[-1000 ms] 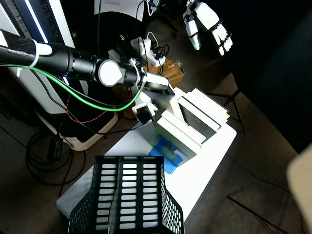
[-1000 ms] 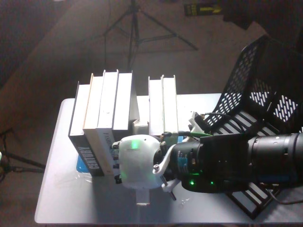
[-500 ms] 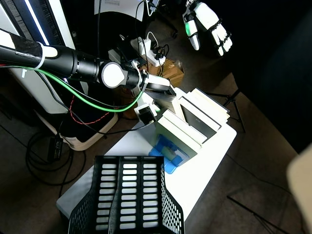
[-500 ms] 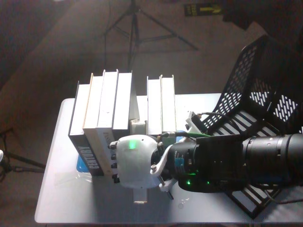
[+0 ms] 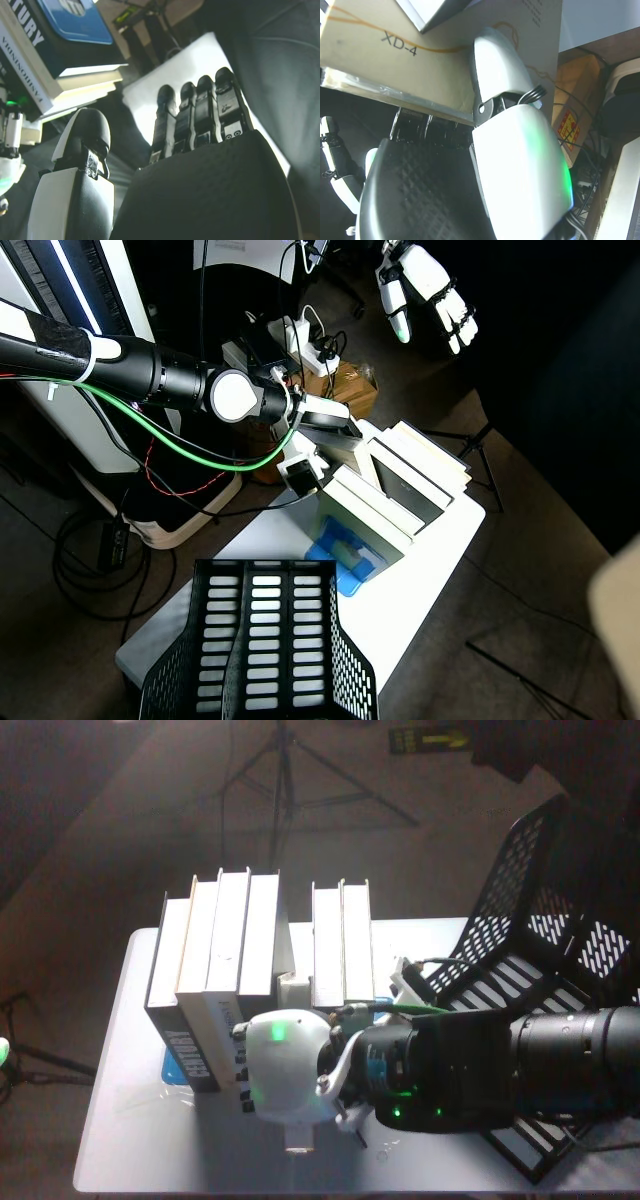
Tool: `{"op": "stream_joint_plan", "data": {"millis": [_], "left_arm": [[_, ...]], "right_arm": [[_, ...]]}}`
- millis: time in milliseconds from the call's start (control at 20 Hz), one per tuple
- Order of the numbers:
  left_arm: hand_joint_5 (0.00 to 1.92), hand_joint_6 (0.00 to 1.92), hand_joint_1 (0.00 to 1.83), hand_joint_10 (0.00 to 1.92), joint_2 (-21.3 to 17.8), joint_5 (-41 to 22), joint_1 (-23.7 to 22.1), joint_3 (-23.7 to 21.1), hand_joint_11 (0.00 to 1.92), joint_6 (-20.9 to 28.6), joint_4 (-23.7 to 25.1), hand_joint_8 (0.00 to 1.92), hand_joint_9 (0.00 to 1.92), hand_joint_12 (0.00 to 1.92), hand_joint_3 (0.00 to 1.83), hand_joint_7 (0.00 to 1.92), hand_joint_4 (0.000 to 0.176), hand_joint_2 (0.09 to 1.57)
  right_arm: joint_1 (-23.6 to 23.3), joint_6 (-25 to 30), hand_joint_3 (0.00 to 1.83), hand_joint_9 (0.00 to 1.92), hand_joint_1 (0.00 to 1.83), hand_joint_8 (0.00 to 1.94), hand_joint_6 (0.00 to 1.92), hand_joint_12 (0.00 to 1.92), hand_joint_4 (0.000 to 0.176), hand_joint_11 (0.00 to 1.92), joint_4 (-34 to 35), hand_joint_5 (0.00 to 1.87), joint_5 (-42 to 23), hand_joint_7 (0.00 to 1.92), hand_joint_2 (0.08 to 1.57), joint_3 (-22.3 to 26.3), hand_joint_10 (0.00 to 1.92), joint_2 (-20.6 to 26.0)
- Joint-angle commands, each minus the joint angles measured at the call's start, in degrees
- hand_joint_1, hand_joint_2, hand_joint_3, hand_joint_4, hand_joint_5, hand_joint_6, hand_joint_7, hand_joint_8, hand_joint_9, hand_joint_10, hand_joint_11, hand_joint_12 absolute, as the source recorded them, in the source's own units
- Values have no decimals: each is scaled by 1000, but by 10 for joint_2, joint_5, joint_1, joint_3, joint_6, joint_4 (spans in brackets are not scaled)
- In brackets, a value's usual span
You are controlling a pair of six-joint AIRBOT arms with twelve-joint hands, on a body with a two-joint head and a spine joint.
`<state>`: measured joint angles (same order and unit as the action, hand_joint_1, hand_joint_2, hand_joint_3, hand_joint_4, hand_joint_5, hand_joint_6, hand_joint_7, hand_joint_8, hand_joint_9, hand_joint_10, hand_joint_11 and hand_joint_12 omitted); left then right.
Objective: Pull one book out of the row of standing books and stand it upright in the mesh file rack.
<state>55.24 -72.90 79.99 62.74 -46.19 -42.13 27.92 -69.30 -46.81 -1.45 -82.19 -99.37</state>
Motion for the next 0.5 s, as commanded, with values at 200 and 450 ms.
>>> {"op": "stream_joint_plan", "data": {"millis": [200, 450], "left_arm": [[206, 2, 438, 0, 0, -76, -1, 1, 0, 2, -13, 1, 0, 0, 3, 42, 0, 1388], [185, 3, 385, 0, 0, -83, -1, -2, 0, 5, -17, 10, 0, 0, 1, 46, 0, 1394]], "right_arm": [[4, 7, 0, 704, 1831, 21, 139, 1711, 0, 531, 5, 689, -53, 816, 1158, 57, 284, 52], [-13, 194, 0, 704, 1831, 19, 134, 1711, 0, 531, -175, 691, -111, 817, 1158, 109, 284, 109]]}}
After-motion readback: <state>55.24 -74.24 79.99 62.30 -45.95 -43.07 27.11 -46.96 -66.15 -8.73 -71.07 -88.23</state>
